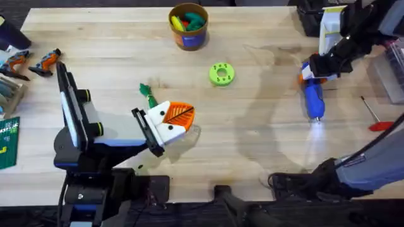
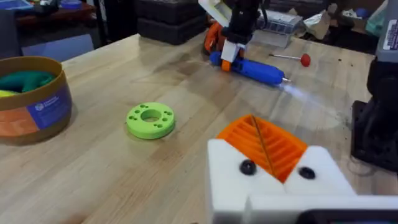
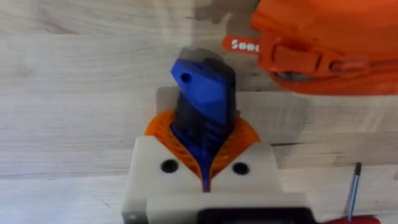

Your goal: Pick up the gripper from the table and insert it into the empty holder that is missing its gripper. Then pick up a screw, insert it into the mounting hole, and use the screwdriver to tighten it. Finally, clean up the table by picking up the vegetable and placing it into the bucket.

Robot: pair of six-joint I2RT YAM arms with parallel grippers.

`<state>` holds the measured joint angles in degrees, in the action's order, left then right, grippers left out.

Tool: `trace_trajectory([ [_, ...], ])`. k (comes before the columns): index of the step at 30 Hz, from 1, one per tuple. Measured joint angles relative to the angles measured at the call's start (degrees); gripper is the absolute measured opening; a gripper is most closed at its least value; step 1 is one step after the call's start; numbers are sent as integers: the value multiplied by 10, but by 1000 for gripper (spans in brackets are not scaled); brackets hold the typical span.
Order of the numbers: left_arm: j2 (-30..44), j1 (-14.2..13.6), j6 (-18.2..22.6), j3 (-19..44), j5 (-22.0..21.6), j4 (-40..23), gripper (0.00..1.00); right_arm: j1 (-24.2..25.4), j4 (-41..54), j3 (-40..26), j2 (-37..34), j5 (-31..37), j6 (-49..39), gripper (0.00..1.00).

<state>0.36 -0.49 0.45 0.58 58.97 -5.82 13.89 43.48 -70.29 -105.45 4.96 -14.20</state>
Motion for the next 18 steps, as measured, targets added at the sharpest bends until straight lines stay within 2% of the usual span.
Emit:
trace_trajectory([
  [10,0,0,0,0,0,0,7,-14,12,-4,1,6,0,26],
  [14,0,0,0,0,0,0,7,-42,22,-14,20,8,0,26],
  [18,0,0,0,0,0,0,7,-84,27,-45,72,8,8,26],
])
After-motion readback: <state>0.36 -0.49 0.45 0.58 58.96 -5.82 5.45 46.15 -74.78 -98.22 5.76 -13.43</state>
